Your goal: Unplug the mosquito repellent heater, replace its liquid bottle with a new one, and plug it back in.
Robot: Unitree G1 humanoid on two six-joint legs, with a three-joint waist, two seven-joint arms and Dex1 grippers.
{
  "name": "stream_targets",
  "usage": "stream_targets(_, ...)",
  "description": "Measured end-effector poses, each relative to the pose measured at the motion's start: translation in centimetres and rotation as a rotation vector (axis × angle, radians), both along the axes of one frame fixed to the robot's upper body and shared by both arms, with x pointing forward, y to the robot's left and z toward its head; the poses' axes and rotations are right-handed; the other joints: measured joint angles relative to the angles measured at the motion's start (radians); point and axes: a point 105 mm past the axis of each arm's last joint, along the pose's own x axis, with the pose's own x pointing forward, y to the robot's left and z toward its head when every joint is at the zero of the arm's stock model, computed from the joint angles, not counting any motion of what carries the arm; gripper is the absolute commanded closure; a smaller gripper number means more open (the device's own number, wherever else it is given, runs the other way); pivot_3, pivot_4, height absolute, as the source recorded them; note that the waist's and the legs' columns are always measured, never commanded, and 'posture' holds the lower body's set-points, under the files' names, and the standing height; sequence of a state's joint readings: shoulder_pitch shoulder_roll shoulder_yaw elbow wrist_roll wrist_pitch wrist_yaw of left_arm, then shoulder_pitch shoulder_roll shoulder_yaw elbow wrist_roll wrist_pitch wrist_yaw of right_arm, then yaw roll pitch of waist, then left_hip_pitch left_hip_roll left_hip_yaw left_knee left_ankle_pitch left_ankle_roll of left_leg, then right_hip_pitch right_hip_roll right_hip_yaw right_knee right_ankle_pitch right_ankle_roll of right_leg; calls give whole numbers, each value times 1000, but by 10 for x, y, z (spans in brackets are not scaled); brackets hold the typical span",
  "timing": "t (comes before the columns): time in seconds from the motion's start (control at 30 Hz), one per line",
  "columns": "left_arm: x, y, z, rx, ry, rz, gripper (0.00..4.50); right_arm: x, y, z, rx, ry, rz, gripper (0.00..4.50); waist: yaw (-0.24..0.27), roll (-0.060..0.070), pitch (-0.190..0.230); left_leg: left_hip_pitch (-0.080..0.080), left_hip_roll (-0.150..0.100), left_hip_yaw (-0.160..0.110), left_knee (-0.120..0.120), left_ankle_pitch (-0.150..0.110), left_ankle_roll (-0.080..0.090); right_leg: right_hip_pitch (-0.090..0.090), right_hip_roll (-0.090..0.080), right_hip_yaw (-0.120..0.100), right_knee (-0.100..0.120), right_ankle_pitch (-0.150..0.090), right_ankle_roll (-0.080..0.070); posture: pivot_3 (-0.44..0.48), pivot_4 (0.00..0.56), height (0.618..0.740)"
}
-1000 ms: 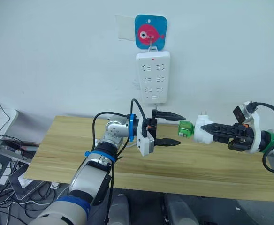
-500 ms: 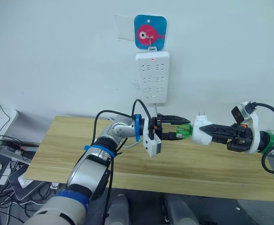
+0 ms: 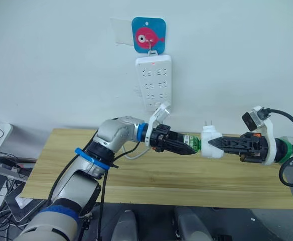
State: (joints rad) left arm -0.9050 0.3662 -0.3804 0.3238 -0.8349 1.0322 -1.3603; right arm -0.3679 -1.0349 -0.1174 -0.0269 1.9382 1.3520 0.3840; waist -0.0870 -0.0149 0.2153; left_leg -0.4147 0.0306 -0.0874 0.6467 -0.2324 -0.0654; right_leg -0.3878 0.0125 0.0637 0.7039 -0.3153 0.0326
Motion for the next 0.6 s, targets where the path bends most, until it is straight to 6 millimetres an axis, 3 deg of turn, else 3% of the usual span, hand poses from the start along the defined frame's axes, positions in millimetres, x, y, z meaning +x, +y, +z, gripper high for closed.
stream_targets(0.17, 11, -6, 4, 60, 500, 29, 2231, 6, -5, 5, 18, -26, -45, 1478, 0, 0, 0, -1, -1, 0, 1, 0, 0, -1, 0, 0, 0, 0, 1, -63, 159, 740)
stream_targets(0.2, 12, -7, 5, 66, 540, 31, 1881, 6, -6, 6, 22, -29, -50, 1478, 0, 0, 0, -1, -1, 1, 0, 0, 0, -1, 0, 1, -1, 0, 0, -64, 157, 740)
stream_targets(0.4, 13, -5, 11, 27, 560, 50, 9, 5, -7, 2, 27, -6, -65, 1478, 0, 0, 0, -1, 0, 2, -1, 1, -2, -1, -1, 1, -3, 1, -1, -59, 155, 740)
stream_targets(0.6, 16, 9, 7, 30, 404, 123, 9, 4, -11, -4, 19, 21, -81, 1478, 2, 0, 0, 0, -1, 4, 0, 1, -1, -1, -2, 3, -2, 1, -1, -44, 150, 740)
